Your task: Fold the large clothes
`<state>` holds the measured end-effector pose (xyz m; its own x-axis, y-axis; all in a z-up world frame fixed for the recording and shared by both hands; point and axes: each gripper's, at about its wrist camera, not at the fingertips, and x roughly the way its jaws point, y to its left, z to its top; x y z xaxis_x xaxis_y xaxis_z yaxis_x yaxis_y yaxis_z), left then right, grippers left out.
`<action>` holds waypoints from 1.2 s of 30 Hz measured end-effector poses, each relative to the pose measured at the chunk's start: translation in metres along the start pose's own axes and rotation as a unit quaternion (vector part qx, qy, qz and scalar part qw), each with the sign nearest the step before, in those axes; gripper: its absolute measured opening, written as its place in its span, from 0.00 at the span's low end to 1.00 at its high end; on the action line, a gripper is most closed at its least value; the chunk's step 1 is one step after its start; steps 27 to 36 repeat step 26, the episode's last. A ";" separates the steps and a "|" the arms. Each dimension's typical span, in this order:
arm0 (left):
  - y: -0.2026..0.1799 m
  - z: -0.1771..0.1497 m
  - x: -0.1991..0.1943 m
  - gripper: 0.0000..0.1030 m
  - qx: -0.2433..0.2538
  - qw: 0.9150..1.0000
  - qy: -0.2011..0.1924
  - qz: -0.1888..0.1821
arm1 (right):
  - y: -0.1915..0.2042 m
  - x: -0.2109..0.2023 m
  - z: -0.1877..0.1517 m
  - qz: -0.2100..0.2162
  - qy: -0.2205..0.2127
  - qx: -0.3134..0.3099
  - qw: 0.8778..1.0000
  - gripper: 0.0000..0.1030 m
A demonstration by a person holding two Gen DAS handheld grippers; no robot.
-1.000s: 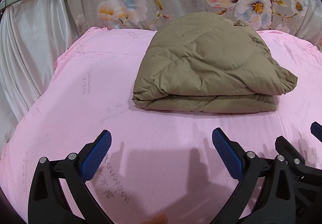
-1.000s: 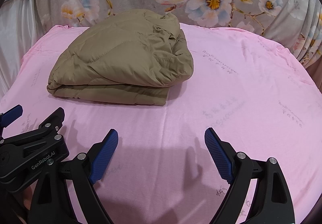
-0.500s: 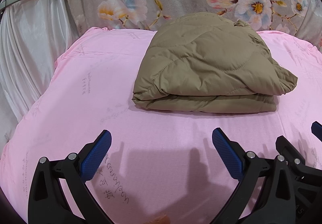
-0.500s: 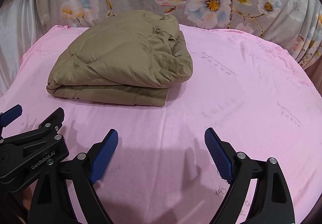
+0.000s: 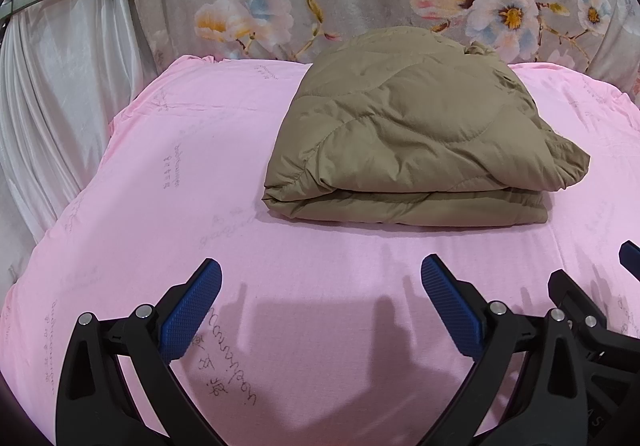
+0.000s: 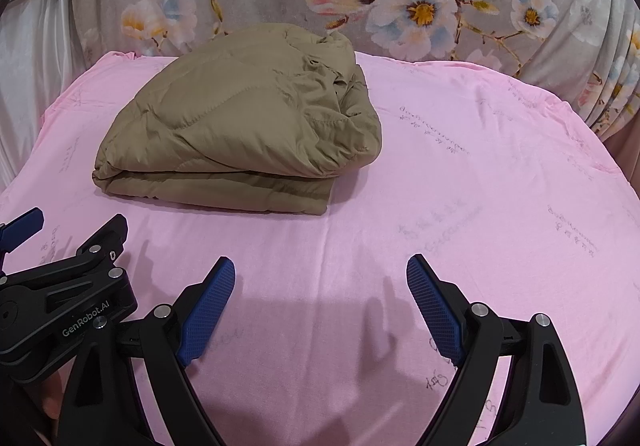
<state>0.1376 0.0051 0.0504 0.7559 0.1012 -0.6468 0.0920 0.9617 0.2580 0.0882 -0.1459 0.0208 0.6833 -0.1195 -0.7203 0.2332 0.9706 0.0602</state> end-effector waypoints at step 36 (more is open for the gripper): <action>-0.006 0.002 -0.002 0.90 0.002 1.000 -0.002 -0.002 | -0.001 -0.002 0.002 -0.006 -0.003 -0.002 1.000 0.83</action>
